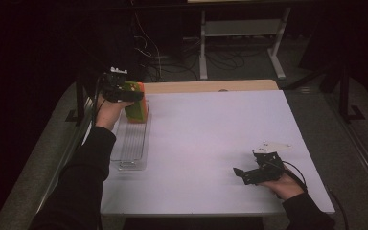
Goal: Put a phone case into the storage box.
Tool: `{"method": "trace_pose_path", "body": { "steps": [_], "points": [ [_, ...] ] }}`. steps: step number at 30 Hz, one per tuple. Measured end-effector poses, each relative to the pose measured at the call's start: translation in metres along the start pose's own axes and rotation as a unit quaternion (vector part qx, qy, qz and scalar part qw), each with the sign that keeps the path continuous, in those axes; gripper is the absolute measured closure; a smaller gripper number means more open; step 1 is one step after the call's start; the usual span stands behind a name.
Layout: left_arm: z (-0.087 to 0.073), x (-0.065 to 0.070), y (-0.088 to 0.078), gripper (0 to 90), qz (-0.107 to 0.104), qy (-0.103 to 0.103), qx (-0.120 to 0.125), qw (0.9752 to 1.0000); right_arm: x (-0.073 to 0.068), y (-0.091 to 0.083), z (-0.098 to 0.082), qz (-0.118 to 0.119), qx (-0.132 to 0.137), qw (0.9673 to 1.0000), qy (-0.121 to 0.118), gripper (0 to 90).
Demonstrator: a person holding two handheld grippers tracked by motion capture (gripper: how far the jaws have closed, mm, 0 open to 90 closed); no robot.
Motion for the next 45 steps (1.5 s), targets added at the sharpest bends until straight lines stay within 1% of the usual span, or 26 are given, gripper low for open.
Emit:
{"method": "trace_pose_path", "body": {
  "steps": [2,4,6,8,9,11,13,14,16,18,20,22,23,25,27,30,32,34,35,38,39,40,42,45],
  "points": [
    [-0.004,-0.001,0.007,14.1,0.006,-0.002,-0.007,1.0000,0.000,0.000,0.000,0.000,-0.001,1.0000,-0.001,0.0],
    [-0.008,-0.002,0.013,14.0,0.006,-0.006,-0.013,0.9999,0.000,0.000,0.000,0.000,-0.001,1.0000,0.000,0.0],
    [-0.010,-0.004,0.018,14.0,0.011,-0.010,-0.011,0.9998,0.000,0.000,0.000,0.000,-0.001,1.0000,0.001,0.0],
    [-0.013,-0.004,0.022,13.9,0.011,-0.012,-0.016,0.9997,-0.001,0.000,0.000,0.000,-0.001,1.0000,0.001,0.0],
    [-0.014,-0.005,0.024,13.9,0.016,-0.014,-0.016,0.9996,-0.001,0.000,0.000,0.000,0.000,1.0000,0.001,0.0],
    [-0.016,-0.006,0.028,13.8,0.028,-0.016,-0.017,0.9993,0.000,-0.001,0.000,0.000,0.000,1.0000,0.000,0.0],
    [-0.017,-0.007,0.031,13.6,0.027,-0.022,-0.015,0.9993,0.000,0.000,0.000,0.001,0.000,1.0000,0.000,0.0],
    [-0.017,-0.008,0.031,13.5,0.028,-0.020,-0.017,0.9993,-0.001,0.000,0.000,0.001,-0.001,1.0000,0.000,0.0],
    [-0.017,-0.008,0.033,13.4,0.031,-0.023,-0.016,0.9991,-0.001,0.000,0.000,0.001,-0.001,1.0000,0.001,0.0],
    [-0.016,-0.008,0.034,13.2,0.035,-0.020,-0.014,0.9991,-0.001,0.000,0.000,0.001,-0.001,1.0000,0.000,0.0],
    [-0.015,-0.007,0.035,13.1,0.037,-0.029,-0.006,0.9989,-0.001,0.000,0.000,0.000,-0.001,1.0000,0.000,0.0],
    [-0.015,-0.008,0.036,12.6,0.042,-0.025,-0.007,0.9988,-0.001,0.000,0.001,-0.001,-0.001,1.0000,-0.001,0.0],
    [-0.015,-0.008,0.037,12.5,0.039,-0.026,-0.010,0.9989,-0.001,-0.001,0.001,-0.001,0.000,1.0000,-0.003,0.0],
    [-0.015,-0.007,0.039,11.8,0.033,-0.032,-0.006,0.9989,-0.001,-0.001,0.001,-0.001,0.001,1.0000,-0.004,0.0],
    [-0.015,-0.007,0.039,10.9,0.026,-0.030,-0.004,0.9992,-0.001,-0.001,0.001,0.000,0.000,1.0000,-0.004,0.0],
    [-0.013,-0.007,0.038,9.8,0.024,-0.031,0.005,0.9992,-0.001,0.000,0.001,0.000,0.000,1.0000,-0.004,0.0],
    [-0.012,-0.007,0.037,7.5,0.019,-0.035,0.013,0.9991,-0.001,0.000,0.001,0.000,0.000,1.0000,-0.004,0.0],
    [-0.012,-0.008,0.037,7.0,0.019,-0.037,0.013,0.9990,-0.002,0.000,0.001,0.001,0.000,1.0000,-0.003,0.0],
    [-0.012,-0.008,0.036,6.2,0.019,-0.035,0.010,0.9992,-0.002,0.000,0.001,0.002,-0.001,1.0000,-0.003,0.0],
    [-0.013,-0.008,0.033,4.9,0.011,-0.030,0.007,0.9995,-0.002,0.000,0.001,0.002,0.000,1.0000,-0.005,0.0],
    [-0.013,-0.007,0.031,4.9,0.006,-0.032,0.009,0.9994,-0.002,0.000,0.001,0.002,0.000,1.0000,-0.004,0.0],
    [-0.014,-0.006,0.029,4.7,0.002,-0.024,0.008,0.9997,-0.002,0.000,0.001,0.002,-0.001,1.0000,-0.006,0.0],
    [-0.014,-0.004,0.024,4.5,-0.012,-0.016,0.009,0.9998,-0.002,0.000,0.001,0.002,-0.002,1.0000,-0.005,0.0],
    [-0.014,0.000,0.012,4.3,-0.036,0.002,0.016,0.9992,-0.002,0.000,0.001,0.002,-0.002,1.0000,-0.005,0.0]
  ]
}}
Point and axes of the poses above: each handheld gripper's, and its own axes: y roughly forward along the jaws, z roughly out of its top, x roughly to its right, the point moved 5 cm from there along y, roughly forward along the jaws, and after that the axes turned 6 degrees about -x, right-handed, at the moved point
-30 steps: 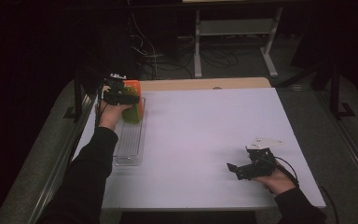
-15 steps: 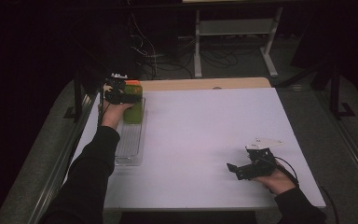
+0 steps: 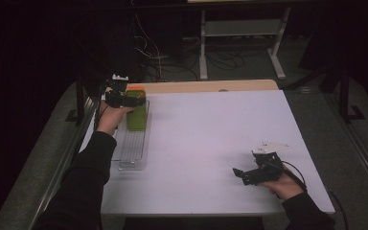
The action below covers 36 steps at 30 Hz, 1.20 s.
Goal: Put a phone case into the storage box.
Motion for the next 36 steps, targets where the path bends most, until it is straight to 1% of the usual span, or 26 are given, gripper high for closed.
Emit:
{"method": "trace_pose_path", "body": {
  "steps": [4,5,7,8,13,14,15,17,19,20,21,22,23,24,25,29,30,31,32,34,36],
  "points": [
    [-0.002,0.008,-0.016,4.3,-0.035,0.013,0.010,0.9993,-0.001,0.000,0.000,0.000,0.000,1.0000,-0.001,0.0],
    [-0.002,0.010,-0.019,4.1,-0.039,0.013,0.013,0.9991,-0.001,0.000,0.001,0.000,0.000,1.0000,-0.002,0.0],
    [-0.004,0.013,-0.025,3.1,-0.052,0.023,0.015,0.9983,-0.001,0.000,0.001,-0.001,-0.001,1.0000,-0.002,0.0],
    [-0.005,0.015,-0.027,2.7,-0.057,0.022,0.016,0.9980,-0.002,0.000,0.001,-0.001,-0.001,1.0000,-0.002,0.0],
    [-0.012,0.024,-0.038,2.3,-0.087,0.036,0.026,0.9952,-0.002,0.000,0.001,-0.001,0.000,1.0000,-0.007,0.0],
    [-0.013,0.026,-0.040,2.3,-0.091,0.045,0.026,0.9945,-0.002,0.000,0.001,-0.001,0.000,1.0000,-0.007,0.0],
    [-0.015,0.028,-0.041,2.1,-0.095,0.046,0.027,0.9940,-0.003,0.000,0.001,0.001,0.001,1.0000,-0.004,0.0],
    [-0.018,0.032,-0.044,1.9,-0.107,0.058,0.026,0.9922,-0.003,-0.001,0.001,0.002,0.002,1.0000,-0.007,0.0],
    [-0.022,0.036,-0.047,1.9,-0.118,0.065,0.027,0.9906,-0.004,-0.001,0.002,0.003,0.003,0.9999,-0.009,0.0],
    [-0.023,0.038,-0.049,1.9,-0.121,0.074,0.025,0.9896,-0.004,-0.001,0.002,0.003,0.003,0.9999,-0.010,0.0],
    [-0.025,0.040,-0.050,1.9,-0.126,0.070,0.028,0.9891,-0.005,-0.001,0.002,0.004,0.002,0.9999,-0.011,0.0],
    [-0.027,0.042,-0.052,1.9,-0.129,0.077,0.025,0.9883,-0.006,-0.001,0.002,0.005,0.003,1.0000,-0.007,0.0],
    [-0.028,0.044,-0.054,1.9,-0.135,0.077,0.028,0.9875,-0.005,-0.001,0.002,0.005,0.005,0.9999,-0.012,0.0],
    [-0.029,0.045,-0.056,1.9,-0.137,0.087,0.024,0.9864,-0.006,-0.001,0.003,0.005,0.005,0.9999,-0.013,0.0],
    [-0.031,0.048,-0.058,1.9,-0.143,0.083,0.027,0.9858,-0.006,-0.001,0.003,0.005,0.006,0.9999,-0.015,0.0],
    [-0.037,0.056,-0.067,1.9,-0.155,0.099,0.025,0.9826,-0.007,-0.002,0.003,0.006,0.004,0.9999,-0.012,0.0],
    [-0.039,0.059,-0.069,1.9,-0.159,0.101,0.025,0.9818,-0.007,-0.002,0.003,0.007,0.006,0.9999,-0.014,0.0],
    [-0.042,0.060,-0.071,1.9,-0.161,0.107,0.023,0.9808,-0.008,-0.002,0.003,0.008,0.006,0.9998,-0.017,0.0],
    [-0.044,0.063,-0.073,1.9,-0.167,0.106,0.025,0.9799,-0.008,-0.002,0.003,0.008,0.007,0.9998,-0.016,0.0],
    [-0.050,0.066,-0.075,1.9,-0.171,0.116,0.025,0.9780,-0.008,-0.003,0.003,0.005,0.004,0.9997,-0.021,0.0],
    [-0.056,0.069,-0.077,1.9,-0.176,0.121,0.025,0.9767,-0.008,-0.003,0.004,0.007,0.009,0.9997,-0.023,0.0]
  ]
}}
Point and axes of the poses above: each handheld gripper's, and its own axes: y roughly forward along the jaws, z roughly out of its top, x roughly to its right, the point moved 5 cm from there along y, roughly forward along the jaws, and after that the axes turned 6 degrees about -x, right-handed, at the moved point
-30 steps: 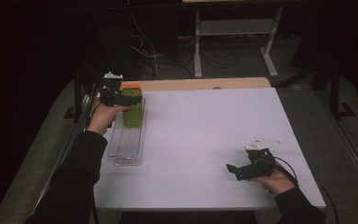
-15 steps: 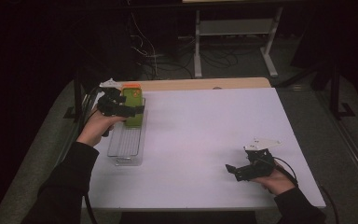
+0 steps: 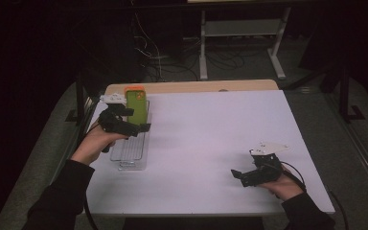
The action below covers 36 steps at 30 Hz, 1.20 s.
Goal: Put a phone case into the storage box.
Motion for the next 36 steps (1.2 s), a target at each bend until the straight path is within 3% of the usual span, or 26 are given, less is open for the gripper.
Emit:
{"method": "trace_pose_path", "body": {
  "steps": [7,16,20,25,27,36],
  "points": [
    [-0.018,0.012,-0.002,1.9,-0.006,0.015,-0.002,0.9999,-0.002,-0.004,0.002,0.002,0.002,1.0000,-0.006,0.0],
    [-0.047,0.024,0.000,1.9,-0.013,0.012,-0.001,0.9998,-0.005,-0.008,0.006,0.006,0.009,0.9998,-0.017,0.0],
    [-0.058,0.029,0.002,2.0,-0.009,0.026,-0.008,0.9996,-0.006,-0.010,0.008,0.006,0.014,0.9998,-0.016,0.0],
    [-0.067,0.035,0.005,1.9,-0.010,0.036,-0.008,0.9993,-0.006,-0.012,0.010,0.002,0.018,0.9996,-0.020,0.0],
    [-0.070,0.038,0.005,2.0,-0.015,0.029,-0.005,0.9995,-0.006,-0.013,0.011,0.003,0.018,0.9996,-0.020,0.0],
    [-0.085,0.045,0.008,1.9,-0.005,0.045,-0.007,0.9990,-0.007,-0.014,0.011,0.002,0.017,0.9996,-0.022,0.0]
  ]
}}
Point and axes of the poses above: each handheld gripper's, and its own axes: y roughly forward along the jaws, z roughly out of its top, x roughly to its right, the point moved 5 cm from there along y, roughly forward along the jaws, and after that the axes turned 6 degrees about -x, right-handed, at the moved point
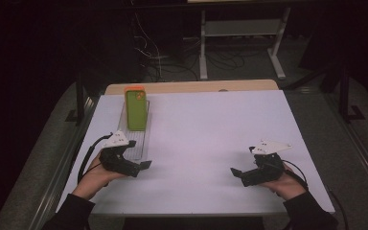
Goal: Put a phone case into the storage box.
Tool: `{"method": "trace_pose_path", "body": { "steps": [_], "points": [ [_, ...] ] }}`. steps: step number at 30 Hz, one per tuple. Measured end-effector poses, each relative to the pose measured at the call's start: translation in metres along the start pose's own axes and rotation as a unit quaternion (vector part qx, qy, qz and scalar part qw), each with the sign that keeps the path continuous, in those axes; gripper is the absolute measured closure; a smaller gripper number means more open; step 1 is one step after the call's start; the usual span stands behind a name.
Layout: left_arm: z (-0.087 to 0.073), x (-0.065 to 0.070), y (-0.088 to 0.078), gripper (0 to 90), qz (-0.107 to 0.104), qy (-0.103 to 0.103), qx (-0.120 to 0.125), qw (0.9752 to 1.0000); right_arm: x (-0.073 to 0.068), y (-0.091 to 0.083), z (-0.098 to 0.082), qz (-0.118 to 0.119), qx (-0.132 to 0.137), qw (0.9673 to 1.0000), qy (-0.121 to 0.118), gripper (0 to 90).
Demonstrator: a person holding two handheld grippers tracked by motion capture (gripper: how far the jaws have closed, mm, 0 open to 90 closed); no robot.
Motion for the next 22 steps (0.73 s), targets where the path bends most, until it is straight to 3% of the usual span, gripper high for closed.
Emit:
{"method": "trace_pose_path", "body": {
  "steps": [7,22],
  "points": [
    [-0.0094,0.0015,0.0033,1.9,0.001,-0.003,-0.005,1.0000,-0.0018,0.0008,0.0009,0.001,-0.001,1.0000,-0.007,0.0],
    [-0.0109,0.0036,0.0037,2.0,-0.008,-0.003,-0.003,1.0000,-0.0024,0.0020,0.0016,0.003,-0.001,0.9999,-0.011,0.0]
  ]
}}
Point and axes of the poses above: each handheld gripper's, and its own axes: y roughly forward along the jaws, z roughly out of its top, x roughly to its right, the point moved 5 cm from there along y, roughly forward along the jaws, and after that the axes turned 6 degrees about -x, right-handed, at the moved point
